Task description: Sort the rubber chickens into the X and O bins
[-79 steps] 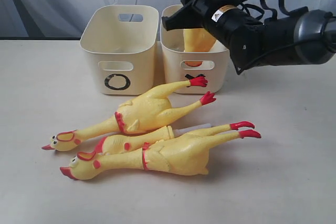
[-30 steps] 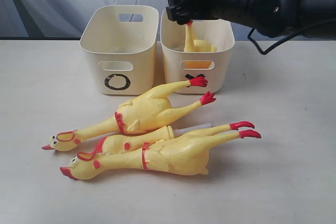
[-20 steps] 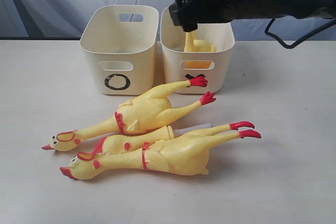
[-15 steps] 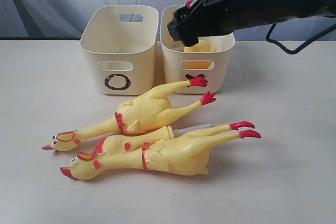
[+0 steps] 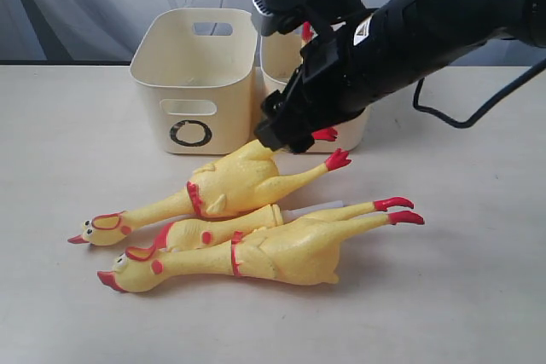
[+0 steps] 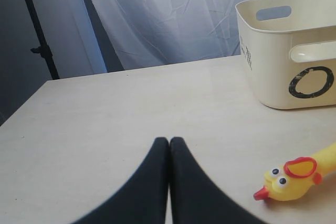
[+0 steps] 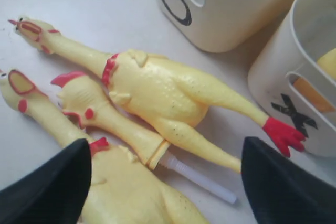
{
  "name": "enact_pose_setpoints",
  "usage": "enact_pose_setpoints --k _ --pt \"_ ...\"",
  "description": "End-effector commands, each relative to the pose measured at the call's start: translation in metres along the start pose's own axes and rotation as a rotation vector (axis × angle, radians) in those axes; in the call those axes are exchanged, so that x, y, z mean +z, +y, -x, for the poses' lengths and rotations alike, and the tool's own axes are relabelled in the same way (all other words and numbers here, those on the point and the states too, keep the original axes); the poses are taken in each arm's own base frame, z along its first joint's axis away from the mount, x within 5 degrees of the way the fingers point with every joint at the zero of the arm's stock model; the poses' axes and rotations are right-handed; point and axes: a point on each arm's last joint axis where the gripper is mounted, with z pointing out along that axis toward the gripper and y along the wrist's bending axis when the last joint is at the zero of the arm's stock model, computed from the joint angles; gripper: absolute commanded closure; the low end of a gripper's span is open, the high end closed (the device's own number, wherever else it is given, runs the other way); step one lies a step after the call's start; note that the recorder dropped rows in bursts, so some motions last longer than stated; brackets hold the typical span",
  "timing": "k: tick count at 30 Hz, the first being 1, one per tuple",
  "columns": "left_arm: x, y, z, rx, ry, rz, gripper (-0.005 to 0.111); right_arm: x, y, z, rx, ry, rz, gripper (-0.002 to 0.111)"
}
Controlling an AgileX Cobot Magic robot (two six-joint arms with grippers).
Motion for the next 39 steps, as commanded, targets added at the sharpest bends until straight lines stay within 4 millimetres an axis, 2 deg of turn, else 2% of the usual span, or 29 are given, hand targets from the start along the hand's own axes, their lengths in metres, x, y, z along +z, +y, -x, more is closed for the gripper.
enact_pose_setpoints --k 1,6,13,15,28,33,39 --pt "0.0 0.0 0.0 -0.005 -0.007 0.005 0.107 -0.007 0.002 -0.004 -0.036 0.052 0.013 0.043" --pt "0.0 0.0 0.0 -0.005 -0.007 0.005 0.107 -0.023 0.004 0.0 -0.046 0.008 -0.001 0.059" --pt "0.0 0.0 0.0 -0.005 -0.007 0.005 0.107 -0.049 0.008 0.005 -0.039 -0.058 -0.004 0.102" --pt "0.0 0.0 0.0 -0.005 -0.007 0.005 0.107 -0.055 0.009 0.006 -0.036 -0.074 -0.005 0.109" --pt "0.0 0.0 0.003 -0.03 -0.036 0.007 0.107 -0.099 0.019 0.0 0.025 -0.107 0.01 0.109" --pt "-0.001 0.001 0.014 -0.312 -0.162 -0.011 0.107 -0.109 0.025 -0.017 0.04 -0.108 0.01 0.109" --pt "-0.006 0.013 0.029 -0.607 -0.37 0.042 0.107 -0.115 0.033 -0.046 0.047 -0.087 0.014 0.109"
